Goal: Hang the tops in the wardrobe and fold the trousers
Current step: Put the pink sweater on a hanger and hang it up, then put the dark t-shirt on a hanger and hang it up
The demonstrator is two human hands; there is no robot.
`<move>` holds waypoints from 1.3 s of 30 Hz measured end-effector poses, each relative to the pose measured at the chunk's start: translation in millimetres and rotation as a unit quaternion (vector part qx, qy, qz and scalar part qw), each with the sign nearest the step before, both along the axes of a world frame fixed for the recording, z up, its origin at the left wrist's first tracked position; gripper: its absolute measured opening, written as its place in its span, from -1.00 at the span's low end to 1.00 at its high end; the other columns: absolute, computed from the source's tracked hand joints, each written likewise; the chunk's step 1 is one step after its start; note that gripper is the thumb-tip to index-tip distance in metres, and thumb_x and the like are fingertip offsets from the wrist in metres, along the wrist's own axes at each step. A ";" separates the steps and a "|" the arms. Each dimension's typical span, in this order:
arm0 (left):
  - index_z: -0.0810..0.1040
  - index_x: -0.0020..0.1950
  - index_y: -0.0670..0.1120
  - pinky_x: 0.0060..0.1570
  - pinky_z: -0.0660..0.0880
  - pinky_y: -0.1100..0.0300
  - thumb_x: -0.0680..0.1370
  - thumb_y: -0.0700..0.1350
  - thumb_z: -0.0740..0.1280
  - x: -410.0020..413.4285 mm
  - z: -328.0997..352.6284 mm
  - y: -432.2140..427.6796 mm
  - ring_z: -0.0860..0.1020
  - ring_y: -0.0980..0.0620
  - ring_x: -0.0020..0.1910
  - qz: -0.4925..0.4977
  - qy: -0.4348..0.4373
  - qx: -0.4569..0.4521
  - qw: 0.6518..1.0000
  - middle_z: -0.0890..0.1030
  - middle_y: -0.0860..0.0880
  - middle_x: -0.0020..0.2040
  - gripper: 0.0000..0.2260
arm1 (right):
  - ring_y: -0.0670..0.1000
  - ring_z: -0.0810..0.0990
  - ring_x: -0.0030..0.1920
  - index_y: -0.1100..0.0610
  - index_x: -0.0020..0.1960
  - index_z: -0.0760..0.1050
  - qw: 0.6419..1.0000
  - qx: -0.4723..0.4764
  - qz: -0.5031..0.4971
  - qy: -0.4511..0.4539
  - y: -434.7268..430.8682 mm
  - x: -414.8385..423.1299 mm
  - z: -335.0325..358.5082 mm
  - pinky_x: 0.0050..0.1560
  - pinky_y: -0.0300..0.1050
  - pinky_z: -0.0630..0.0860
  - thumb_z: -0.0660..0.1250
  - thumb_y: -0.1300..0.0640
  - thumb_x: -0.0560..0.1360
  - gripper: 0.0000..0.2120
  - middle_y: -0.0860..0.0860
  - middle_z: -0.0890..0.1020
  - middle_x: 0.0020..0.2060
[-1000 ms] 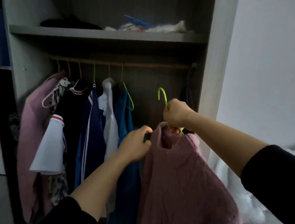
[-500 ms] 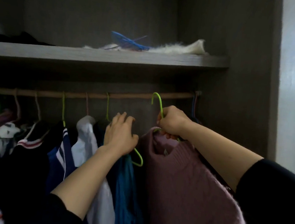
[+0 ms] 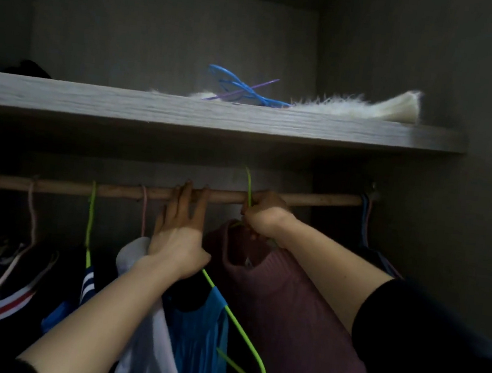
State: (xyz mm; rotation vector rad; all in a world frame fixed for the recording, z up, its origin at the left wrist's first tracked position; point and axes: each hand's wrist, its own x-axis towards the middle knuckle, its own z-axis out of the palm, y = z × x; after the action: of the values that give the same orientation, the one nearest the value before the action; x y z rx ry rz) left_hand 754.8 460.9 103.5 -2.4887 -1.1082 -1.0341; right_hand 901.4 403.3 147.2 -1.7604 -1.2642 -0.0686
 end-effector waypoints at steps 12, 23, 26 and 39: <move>-0.24 0.54 0.04 0.47 -0.14 -0.02 0.47 0.00 0.36 2.4 -0.9 -1.5 -0.21 -0.12 0.52 -0.008 -0.005 0.014 1.000 -0.29 -0.10 0.54 -0.11 | -0.08 0.51 -0.55 0.03 -0.28 0.51 0.992 -0.052 0.112 0.011 8.3 7.3 -33.6 -0.51 -0.27 0.45 0.37 0.31 0.45 -0.77 0.02 0.56 -0.46; 0.02 0.55 -0.02 0.48 -0.18 -0.04 0.51 0.07 0.09 68.9 16.0 -22.3 -0.03 -0.03 0.53 -0.078 -0.038 0.077 0.993 0.07 -0.06 0.55 -0.37 | 0.18 0.57 0.13 0.14 0.17 0.48 0.937 -0.108 -0.220 -0.249 -78.0 63.7 -22.2 0.03 -0.03 0.50 0.32 0.08 0.50 -0.73 0.14 0.57 0.13; 0.09 0.53 -0.04 0.48 -0.11 -0.04 0.52 0.03 0.23 83.2 15.1 -20.8 0.11 -0.11 0.46 -0.073 -0.040 0.099 0.992 0.22 -0.10 0.46 -0.38 | 0.12 0.58 0.09 0.12 0.20 0.46 0.893 -0.176 -0.270 -0.313 -100.9 77.1 -25.1 -0.13 -0.07 0.42 0.27 0.08 0.55 -0.75 0.09 0.57 0.13; 0.22 0.50 -0.11 0.46 -0.02 -0.06 0.42 -0.06 0.38 89.5 4.4 -5.0 0.21 -0.19 0.42 -0.099 -0.075 0.164 0.979 0.33 -0.18 0.38 -0.31 | 0.16 0.55 0.20 0.17 0.21 0.47 0.854 -0.214 -0.354 -0.315 -122.2 93.0 -40.6 0.04 -0.01 0.48 0.19 0.19 0.57 -0.76 0.13 0.56 0.19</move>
State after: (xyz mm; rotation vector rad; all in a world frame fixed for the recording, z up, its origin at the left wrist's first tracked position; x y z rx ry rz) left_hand 844.3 455.8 107.8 -2.3162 -0.6649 -1.3561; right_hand 994.4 281.1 106.6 -2.6628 -1.0191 -0.9163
